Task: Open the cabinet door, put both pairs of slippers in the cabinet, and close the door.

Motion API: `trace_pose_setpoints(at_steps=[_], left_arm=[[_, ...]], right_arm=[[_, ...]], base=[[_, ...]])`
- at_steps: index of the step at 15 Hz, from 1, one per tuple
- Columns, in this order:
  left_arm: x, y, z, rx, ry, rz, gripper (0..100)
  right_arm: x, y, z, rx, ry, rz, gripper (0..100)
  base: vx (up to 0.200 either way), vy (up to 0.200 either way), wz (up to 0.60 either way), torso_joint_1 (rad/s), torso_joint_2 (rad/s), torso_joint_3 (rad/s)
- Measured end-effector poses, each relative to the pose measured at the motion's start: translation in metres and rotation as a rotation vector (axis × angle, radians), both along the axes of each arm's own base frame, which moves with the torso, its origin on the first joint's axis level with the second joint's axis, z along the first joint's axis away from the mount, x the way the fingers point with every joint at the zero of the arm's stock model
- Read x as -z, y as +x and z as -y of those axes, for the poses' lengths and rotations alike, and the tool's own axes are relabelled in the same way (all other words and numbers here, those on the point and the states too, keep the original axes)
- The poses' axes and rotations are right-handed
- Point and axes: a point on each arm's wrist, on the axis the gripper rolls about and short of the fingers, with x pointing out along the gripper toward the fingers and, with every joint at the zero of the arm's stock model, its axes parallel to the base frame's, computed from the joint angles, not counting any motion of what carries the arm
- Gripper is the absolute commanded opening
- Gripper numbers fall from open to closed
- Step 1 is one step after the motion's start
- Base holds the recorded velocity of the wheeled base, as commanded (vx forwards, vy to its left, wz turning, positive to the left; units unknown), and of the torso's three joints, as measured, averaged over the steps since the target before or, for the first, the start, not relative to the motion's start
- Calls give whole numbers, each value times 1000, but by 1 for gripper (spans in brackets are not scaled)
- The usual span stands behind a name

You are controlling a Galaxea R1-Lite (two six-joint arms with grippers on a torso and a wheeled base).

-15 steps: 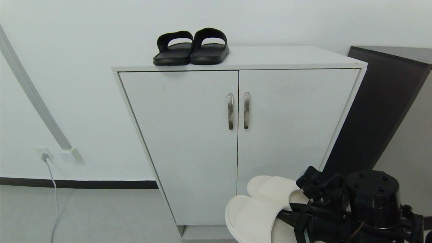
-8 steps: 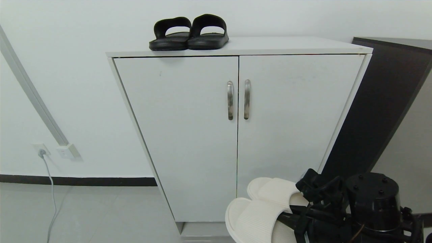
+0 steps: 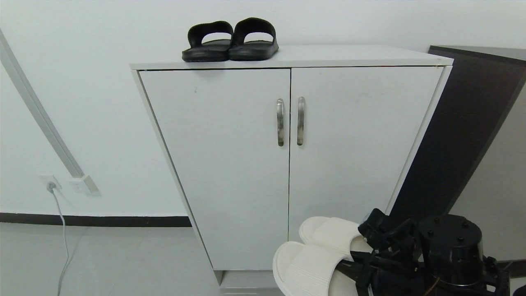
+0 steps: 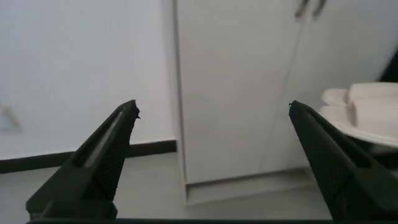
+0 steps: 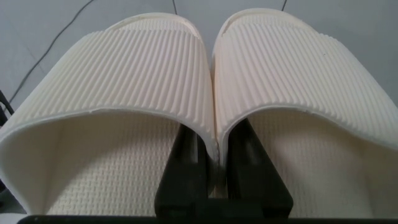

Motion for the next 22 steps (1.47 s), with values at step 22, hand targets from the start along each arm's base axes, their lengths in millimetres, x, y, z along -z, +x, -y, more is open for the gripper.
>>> trace_pose_setpoints(at_steps=[22], left_arm=[[-98,252,158,676,-163,-64,100]], right_arm=[[6,-2,0,-16,-9,-17,0]], base=[[0,0,0,0,0,0]])
